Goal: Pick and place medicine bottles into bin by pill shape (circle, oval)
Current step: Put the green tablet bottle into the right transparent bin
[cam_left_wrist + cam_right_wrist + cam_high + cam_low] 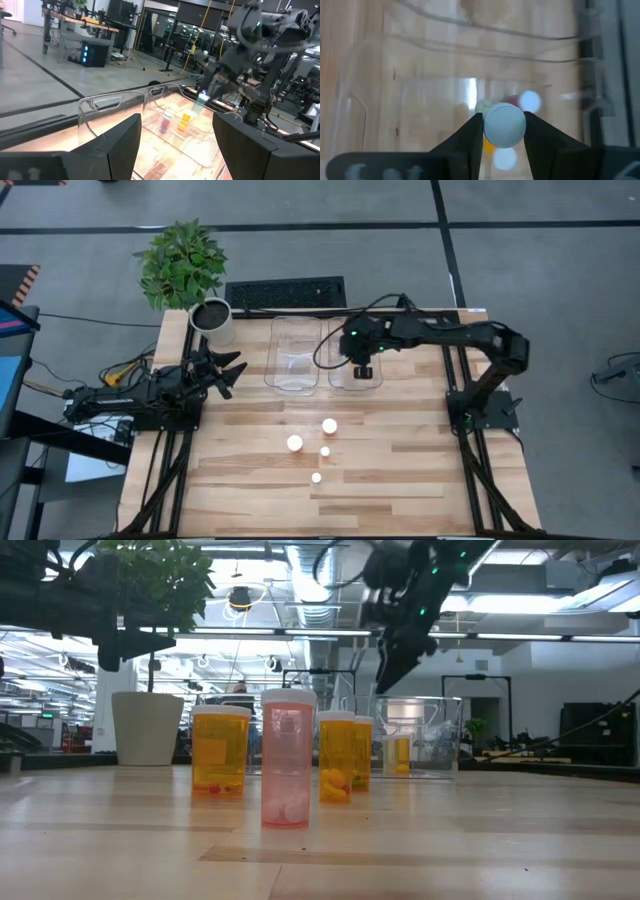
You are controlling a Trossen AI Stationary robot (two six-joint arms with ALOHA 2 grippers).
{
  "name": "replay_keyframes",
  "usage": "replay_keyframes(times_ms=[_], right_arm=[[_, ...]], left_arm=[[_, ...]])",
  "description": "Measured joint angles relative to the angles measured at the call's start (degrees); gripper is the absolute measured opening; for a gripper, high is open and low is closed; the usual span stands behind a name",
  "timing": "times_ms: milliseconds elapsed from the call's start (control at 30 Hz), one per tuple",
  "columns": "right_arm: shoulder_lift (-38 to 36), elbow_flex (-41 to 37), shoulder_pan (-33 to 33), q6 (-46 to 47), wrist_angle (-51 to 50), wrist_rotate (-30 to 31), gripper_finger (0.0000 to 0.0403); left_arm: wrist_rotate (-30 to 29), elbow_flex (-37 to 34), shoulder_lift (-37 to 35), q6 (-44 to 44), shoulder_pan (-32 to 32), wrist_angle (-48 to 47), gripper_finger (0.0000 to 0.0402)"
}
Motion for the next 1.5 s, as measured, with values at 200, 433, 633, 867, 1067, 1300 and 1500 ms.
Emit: replay_keyframes(times_ms=[200,433,633,867,1067,1300,1500], right_arm=[[5.5,0.2,-1.0,-0.2,-0.6,-3.1,0.0136],[6.5,0.3,-2.9,-0.2,1.5,-6.1,0.0134],[6.5,0.3,-4.3,-0.2,1.9,-6.4,0.0135],[6.5,0.3,-4.6,-0.6,2.6,-7.5,0.0135],[6.5,0.3,-4.9,-0.6,2.4,-7.6,0.0135],[6.5,0.3,-4.8,-0.6,2.3,-7.6,0.0135],[6.5,0.3,-5.0,-0.1,2.5,-7.6,0.0134]], left_arm=[[0.0,0.0,0.0,0.2,0.0,0.0,0.0240],[0.0,0.0,0.0,0.4,0.0,0.0,0.0240],[-0.3,0.0,0.0,0.4,0.0,0.0,0.0240],[-0.8,0.0,0.0,0.5,0.0,0.0,0.0240],[-1.1,0.0,0.0,0.5,0.0,0.0,0.0240],[-1.1,0.0,0.0,0.5,0.0,0.0,0.0240],[-1.1,0.0,0.0,0.5,0.0,0.0,0.0240]])
